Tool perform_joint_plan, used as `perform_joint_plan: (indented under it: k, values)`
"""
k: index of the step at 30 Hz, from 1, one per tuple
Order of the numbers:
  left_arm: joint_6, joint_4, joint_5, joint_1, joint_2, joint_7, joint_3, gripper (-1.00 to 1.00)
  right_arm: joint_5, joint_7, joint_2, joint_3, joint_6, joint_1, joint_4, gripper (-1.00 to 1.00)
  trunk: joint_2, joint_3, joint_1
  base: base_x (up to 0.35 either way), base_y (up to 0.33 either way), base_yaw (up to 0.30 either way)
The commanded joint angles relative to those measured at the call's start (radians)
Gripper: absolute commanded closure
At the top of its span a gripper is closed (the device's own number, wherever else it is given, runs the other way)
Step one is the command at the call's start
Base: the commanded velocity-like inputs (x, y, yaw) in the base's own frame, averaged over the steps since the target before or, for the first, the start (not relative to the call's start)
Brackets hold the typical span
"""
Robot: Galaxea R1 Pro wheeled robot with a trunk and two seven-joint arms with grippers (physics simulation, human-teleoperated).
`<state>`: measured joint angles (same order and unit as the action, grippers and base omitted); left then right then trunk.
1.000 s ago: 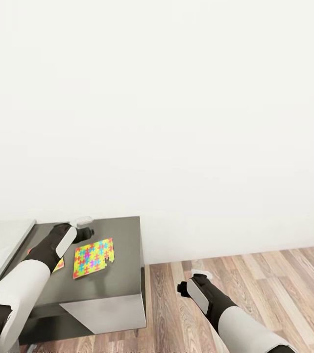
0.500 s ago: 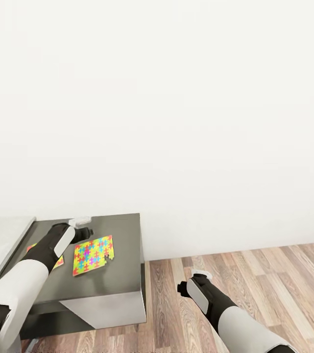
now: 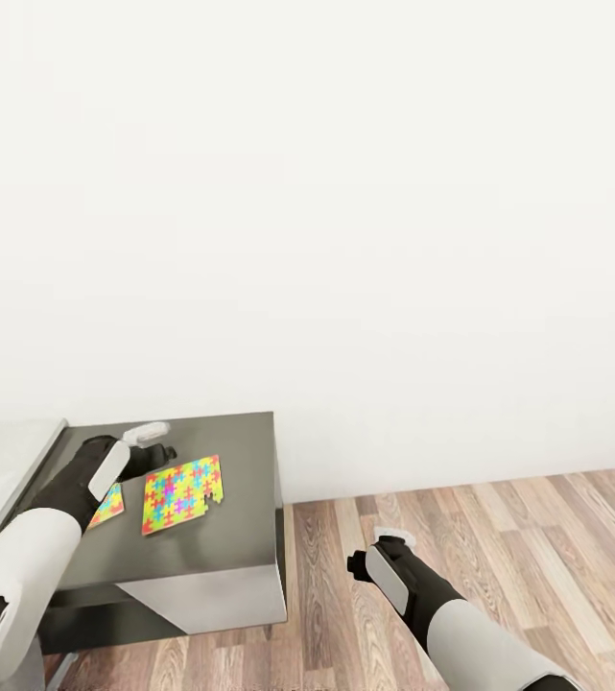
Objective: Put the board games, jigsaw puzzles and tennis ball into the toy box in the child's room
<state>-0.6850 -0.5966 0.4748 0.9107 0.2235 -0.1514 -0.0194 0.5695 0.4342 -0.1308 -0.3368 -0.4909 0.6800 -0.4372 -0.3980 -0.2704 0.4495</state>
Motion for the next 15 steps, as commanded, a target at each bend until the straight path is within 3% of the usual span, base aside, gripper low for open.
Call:
perform_joint_plan:
  k: [1,6,15]
  values:
    - [-0.009,-0.002,0.012,0.0,0.008,0.01,0.002,-1.0,0.01,0.009,0.001,-0.008,-0.003,0.001,-0.002,-1.0,-0.002,-0.004,0.001,0.0,0.0,0.0]
    - [-0.028,-0.002,0.008,0.001,0.053,0.152,0.014,-1.0,0.01,0.009,0.001,-0.008,-0.003,0.0,-0.002,-1.0,-0.002,-0.012,0.001,0.0,0.0,0.0]
    - [-0.035,-0.002,0.011,0.001,0.073,0.194,0.016,-1.0,0.01,0.009,0.001,-0.008,-0.003,0.001,-0.002,-1.0,-0.002,-0.027,0.001,0.0,0.0,0.0]
